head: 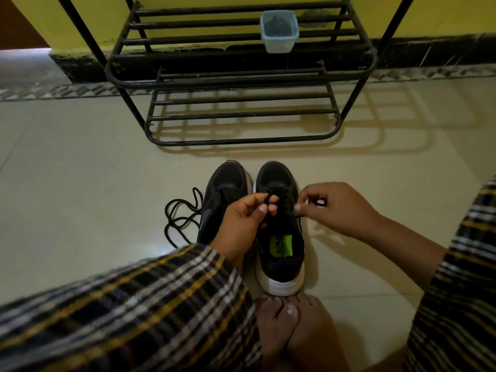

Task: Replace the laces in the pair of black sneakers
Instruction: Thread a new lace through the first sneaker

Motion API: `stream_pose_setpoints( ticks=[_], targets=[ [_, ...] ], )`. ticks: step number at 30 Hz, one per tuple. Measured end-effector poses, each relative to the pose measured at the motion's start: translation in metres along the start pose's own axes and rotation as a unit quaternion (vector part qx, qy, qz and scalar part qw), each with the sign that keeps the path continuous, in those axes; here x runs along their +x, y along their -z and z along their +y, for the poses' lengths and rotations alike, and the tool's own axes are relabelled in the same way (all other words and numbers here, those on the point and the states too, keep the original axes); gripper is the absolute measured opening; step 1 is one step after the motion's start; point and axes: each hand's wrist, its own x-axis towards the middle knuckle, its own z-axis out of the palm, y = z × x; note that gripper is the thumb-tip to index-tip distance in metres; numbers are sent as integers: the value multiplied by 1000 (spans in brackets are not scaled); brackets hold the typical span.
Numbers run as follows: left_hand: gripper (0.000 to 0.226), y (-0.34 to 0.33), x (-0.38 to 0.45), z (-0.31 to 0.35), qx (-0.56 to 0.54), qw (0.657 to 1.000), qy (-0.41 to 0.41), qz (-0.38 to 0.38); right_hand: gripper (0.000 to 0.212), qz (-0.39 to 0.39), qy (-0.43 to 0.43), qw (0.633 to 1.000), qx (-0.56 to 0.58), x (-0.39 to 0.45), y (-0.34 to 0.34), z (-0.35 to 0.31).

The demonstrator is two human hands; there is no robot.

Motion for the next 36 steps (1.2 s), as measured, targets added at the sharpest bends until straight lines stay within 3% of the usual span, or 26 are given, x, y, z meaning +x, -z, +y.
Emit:
stream_pose_setpoints(
  ticks=[2,4,10,13,16,19,22,25,29,36],
  targets=[
    [25,0,1,0,-5,1000,-5,4,15,-78,14,982,-169,0,-2,-4],
    [27,1,1,0,-5,1000,-12,3,12,-116,8,970,-214,0,-6,-8],
    [27,2,1,-1,-12,1000,-22,18,12,-168,-12,983,-76,-1,-10,-7],
    [25,2,1,0,-26,999,-23,21,26,-189,-25,979,-73,-2,-11,-8],
    [16,4,2,-2,-51,998,-13,31,23,-203,-42,978,-40,0,-6,-8],
    [18,5,3,-3,-64,997,3,40,15,-180,-88,963,181,0,0,-11],
    [17,5,3,-3,-77,996,7,34,19,-81,-119,918,370,0,-6,-15],
    [13,3,3,-3,-66,997,10,32,22,-13,-160,865,475,2,-17,-18],
    [12,-1,1,-2,-59,998,9,23,23,-21,-178,854,488,2,-30,-21],
    [14,-5,-2,-3,-32,999,-18,11,24,-55,-148,903,398,8,-33,-24]
  ],
)
